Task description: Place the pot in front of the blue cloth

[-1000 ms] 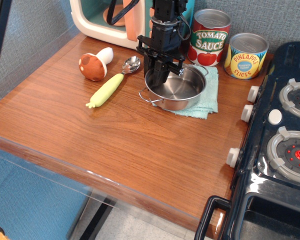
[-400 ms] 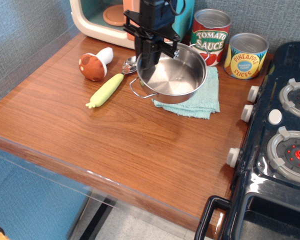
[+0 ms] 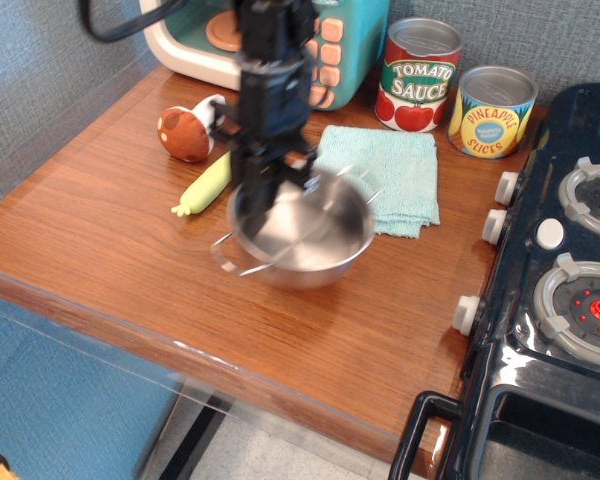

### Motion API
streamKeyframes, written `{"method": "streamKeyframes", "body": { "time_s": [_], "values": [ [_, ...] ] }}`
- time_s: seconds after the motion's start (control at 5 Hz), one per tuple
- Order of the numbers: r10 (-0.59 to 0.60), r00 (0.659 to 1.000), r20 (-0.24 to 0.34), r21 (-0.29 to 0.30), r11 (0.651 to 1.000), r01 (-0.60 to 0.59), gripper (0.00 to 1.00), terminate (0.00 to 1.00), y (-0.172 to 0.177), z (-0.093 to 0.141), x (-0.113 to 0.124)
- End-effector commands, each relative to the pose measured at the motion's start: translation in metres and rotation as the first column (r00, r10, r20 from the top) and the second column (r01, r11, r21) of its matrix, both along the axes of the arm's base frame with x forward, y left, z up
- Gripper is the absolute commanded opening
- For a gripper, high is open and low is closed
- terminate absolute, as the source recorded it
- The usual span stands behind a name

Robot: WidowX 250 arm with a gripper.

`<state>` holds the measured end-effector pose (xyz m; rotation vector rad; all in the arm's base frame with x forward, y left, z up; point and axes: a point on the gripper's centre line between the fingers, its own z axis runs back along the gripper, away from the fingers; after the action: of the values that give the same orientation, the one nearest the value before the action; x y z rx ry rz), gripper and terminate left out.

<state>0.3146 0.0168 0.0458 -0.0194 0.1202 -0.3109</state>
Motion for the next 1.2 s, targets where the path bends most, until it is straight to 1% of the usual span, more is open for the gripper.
{"method": "streamKeyframes", "body": {
  "time_s": [0.0,0.2,0.4,0.6,0.8,1.0],
  "values": [
    [-0.045,0.999,-0.021,0.024,0.999,0.046,0.0,0.0,-0.004,-0.007,-0.023],
    [-0.045,0.999,0.014,0.039,0.998,0.044,0.0,0.0,-0.005,-0.012,-0.029],
    [-0.044,0.998,0.043,0.033,0.999,0.043,1.0,0.0,-0.006,-0.009,-0.031],
    [-0.051,0.996,0.079,0.031,0.998,0.049,1.0,0.0,-0.006,0.0,-0.032],
    [-0.044,0.98,0.193,0.016,0.999,0.041,1.0,0.0,-0.005,0.027,-0.039],
    [-0.006,0.975,0.221,-0.005,1.0,0.008,1.0,0.0,0.001,0.036,-0.042]
  ]
}}
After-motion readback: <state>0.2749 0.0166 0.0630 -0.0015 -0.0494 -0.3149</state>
